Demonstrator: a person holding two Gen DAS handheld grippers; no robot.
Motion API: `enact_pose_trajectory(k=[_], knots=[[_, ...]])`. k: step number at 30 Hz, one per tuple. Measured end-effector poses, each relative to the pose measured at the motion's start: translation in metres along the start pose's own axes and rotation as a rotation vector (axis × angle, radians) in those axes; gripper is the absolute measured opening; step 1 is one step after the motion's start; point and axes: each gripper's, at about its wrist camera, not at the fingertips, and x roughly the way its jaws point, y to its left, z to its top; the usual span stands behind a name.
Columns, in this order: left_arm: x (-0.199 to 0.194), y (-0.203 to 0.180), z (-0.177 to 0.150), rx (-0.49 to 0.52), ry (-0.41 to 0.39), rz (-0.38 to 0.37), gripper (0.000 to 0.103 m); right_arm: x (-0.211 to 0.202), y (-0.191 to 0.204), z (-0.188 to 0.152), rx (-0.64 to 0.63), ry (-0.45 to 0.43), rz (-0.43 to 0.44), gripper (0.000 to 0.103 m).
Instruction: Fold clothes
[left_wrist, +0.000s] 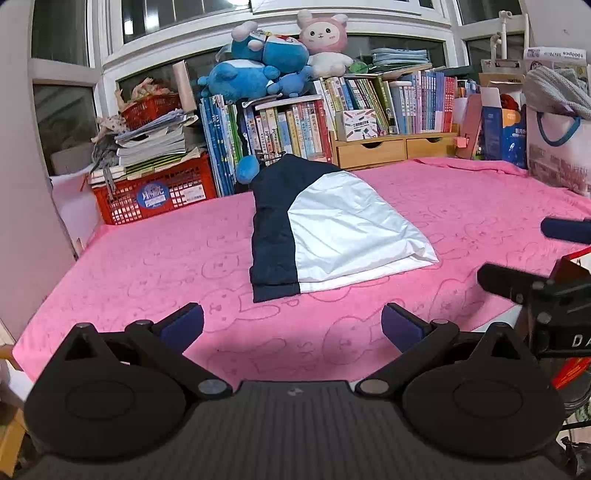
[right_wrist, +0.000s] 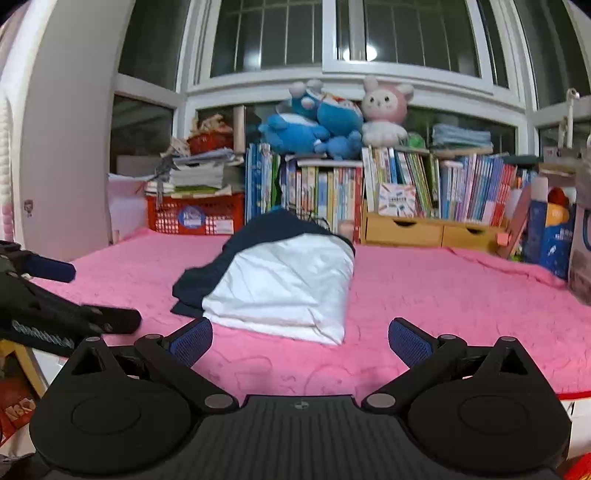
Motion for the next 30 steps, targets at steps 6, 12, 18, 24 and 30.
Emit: enact_pose_trajectory(k=[6, 12, 18, 24, 30], knots=[[0.005, 0.004, -0.005, -0.025, 0.018, -0.031, 0.103, 0.003, 0.007, -0.001, -0.005, 0.003, -0.015, 0.103], [0.007, 0.008, -0.009, -0.043, 0.027, -0.039, 0.103, 0.007, 0.014, -0.006, -0.015, 0.025, 0.013, 0.103], [0.007, 0.008, -0.012, -0.041, 0.036, -0.034, 0.103, 0.009, 0.016, -0.009, -0.002, 0.041, 0.019, 0.103], [0.008, 0.011, -0.013, -0.062, 0.04, -0.048, 0.103, 0.01, 0.012, -0.011, 0.019, 0.046, 0.021, 0.103], [0.008, 0.011, -0.013, -0.067, 0.042, -0.049, 0.103, 0.011, 0.013, -0.012, 0.022, 0.052, 0.016, 0.103]])
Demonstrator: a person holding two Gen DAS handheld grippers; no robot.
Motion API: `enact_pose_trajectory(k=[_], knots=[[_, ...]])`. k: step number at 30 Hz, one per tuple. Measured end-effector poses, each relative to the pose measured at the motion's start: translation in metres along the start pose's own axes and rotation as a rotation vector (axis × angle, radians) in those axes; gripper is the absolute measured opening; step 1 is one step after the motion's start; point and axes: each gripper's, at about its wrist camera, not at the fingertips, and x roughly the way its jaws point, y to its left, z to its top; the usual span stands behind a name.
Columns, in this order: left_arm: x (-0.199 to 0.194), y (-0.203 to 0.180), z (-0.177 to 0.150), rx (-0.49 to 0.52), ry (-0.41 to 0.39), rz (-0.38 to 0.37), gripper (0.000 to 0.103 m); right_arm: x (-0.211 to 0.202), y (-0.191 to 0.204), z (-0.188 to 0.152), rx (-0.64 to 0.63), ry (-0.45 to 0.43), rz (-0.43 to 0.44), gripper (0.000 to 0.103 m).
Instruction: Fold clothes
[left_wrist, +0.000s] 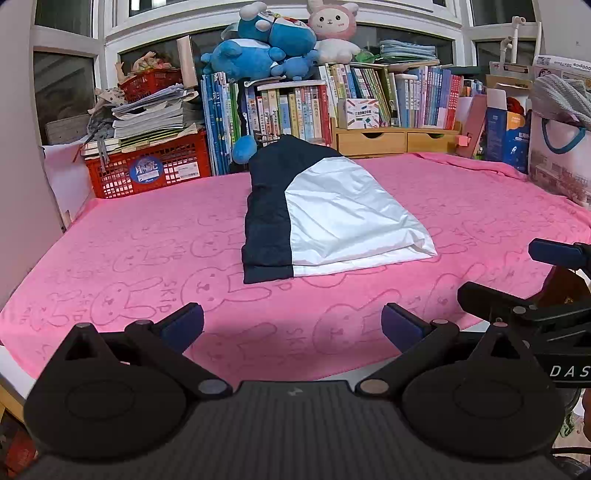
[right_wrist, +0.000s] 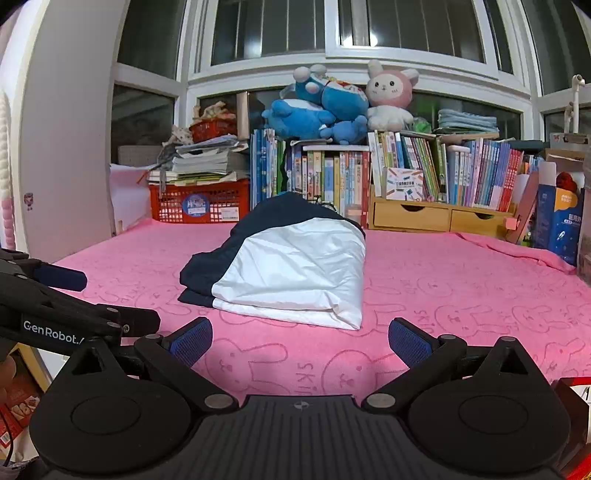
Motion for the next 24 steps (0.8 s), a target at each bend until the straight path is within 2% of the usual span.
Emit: enact_pose_trajectory(k=[7, 24], knots=[[0.0021, 0.003, -0.0008, -0.027, 0.009, -0.017, 0.103, 0.0008, 0.0, 0.0, 0.005, 0.006, 0.002, 0.103], [0.0003, 0.0009, -0.0018, -0.014, 0.0, 0.004, 0.103, 0.0019, 0.0015, -0.0019, 0.007, 0.016, 0.003, 0.103]])
